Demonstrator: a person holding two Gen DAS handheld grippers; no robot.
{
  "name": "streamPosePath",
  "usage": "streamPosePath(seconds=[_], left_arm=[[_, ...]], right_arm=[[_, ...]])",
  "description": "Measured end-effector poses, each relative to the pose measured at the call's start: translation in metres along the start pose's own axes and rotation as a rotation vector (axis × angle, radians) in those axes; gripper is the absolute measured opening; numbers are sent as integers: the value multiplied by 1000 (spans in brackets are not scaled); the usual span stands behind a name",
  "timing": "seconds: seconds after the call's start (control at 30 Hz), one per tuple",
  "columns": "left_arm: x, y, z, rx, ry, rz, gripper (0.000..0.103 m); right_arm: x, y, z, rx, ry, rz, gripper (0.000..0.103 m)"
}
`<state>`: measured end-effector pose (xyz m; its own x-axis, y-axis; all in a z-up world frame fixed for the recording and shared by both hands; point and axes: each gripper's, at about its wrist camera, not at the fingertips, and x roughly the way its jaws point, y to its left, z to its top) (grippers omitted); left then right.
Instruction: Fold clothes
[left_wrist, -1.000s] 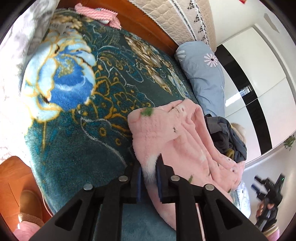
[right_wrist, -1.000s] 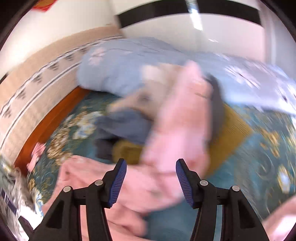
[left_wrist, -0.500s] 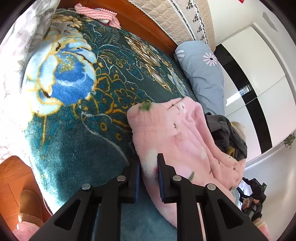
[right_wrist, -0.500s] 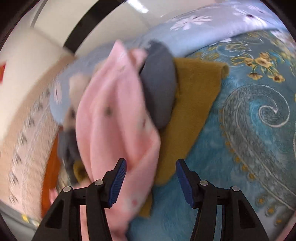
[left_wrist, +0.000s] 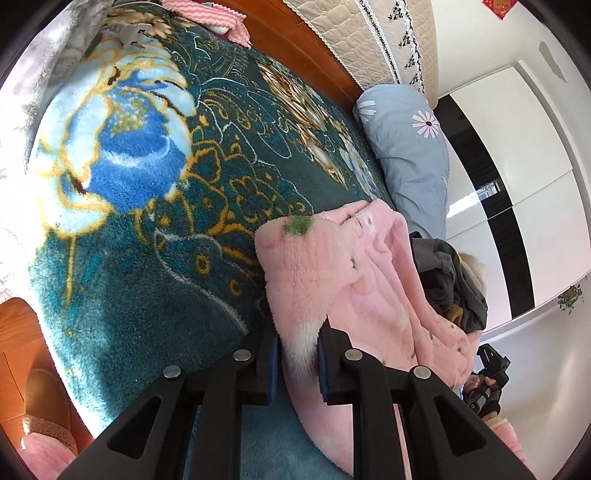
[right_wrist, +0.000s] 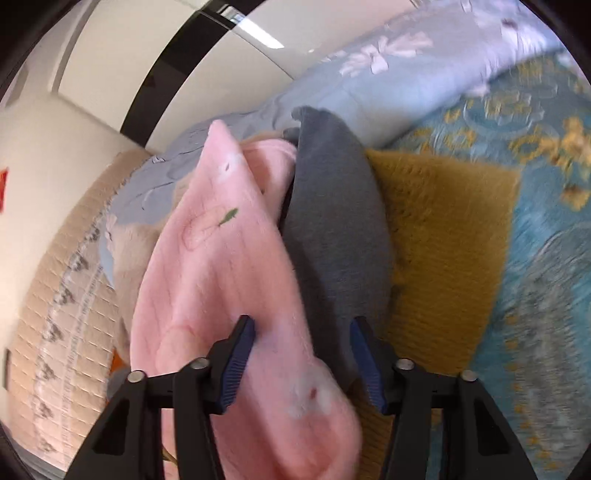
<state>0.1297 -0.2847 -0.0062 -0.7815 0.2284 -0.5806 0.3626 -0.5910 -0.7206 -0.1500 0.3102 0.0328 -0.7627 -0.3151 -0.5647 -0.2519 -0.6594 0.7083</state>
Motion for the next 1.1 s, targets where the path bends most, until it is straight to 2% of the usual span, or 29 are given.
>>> streamPosePath(seconds=[0.03, 0.07, 0.13, 0.23, 0.3, 0.47, 0.57, 0.63, 0.73, 0.93, 1.0, 1.1], left_arm=[[0, 0, 0, 2, 0, 2, 17], [0, -1, 0, 4, -1, 3, 17], [-1, -1, -1, 7, -3, 5, 17], [-2, -2, -1, 13, -7, 9, 17], [-4, -2, -2, 21, -12, 14, 17], [-10, -2, -3, 31, -23, 11, 17], [-12, 0, -2, 25, -26, 4, 17], [-13, 1, -2, 21, -28, 3, 17], [-13, 1, -1, 17, -32, 4, 17], [-12, 0, -1, 29, -39, 20, 17], [-10, -1, -1, 36, -37, 25, 17], [-7, -2, 1, 43, -37, 33, 17]], right_arm=[[1, 1, -1, 8, 10, 17, 18], [2, 3, -2, 16, 20, 31, 11], [-5, 5, -2, 53, 16, 26, 7], [-41, -2, 3, 113, -38, 107, 4], [-78, -7, 6, 127, -86, 164, 4], [-208, -5, 0, 59, -234, 260, 4], [-283, 9, -17, -37, -336, 225, 4], [-311, 17, -26, -82, -368, 166, 4], [-307, 11, -22, -79, -332, 61, 4], [-228, -29, 5, -36, -195, -181, 4], [-200, -47, 10, -14, -176, -245, 4], [-173, -70, 18, 49, -178, -265, 7]])
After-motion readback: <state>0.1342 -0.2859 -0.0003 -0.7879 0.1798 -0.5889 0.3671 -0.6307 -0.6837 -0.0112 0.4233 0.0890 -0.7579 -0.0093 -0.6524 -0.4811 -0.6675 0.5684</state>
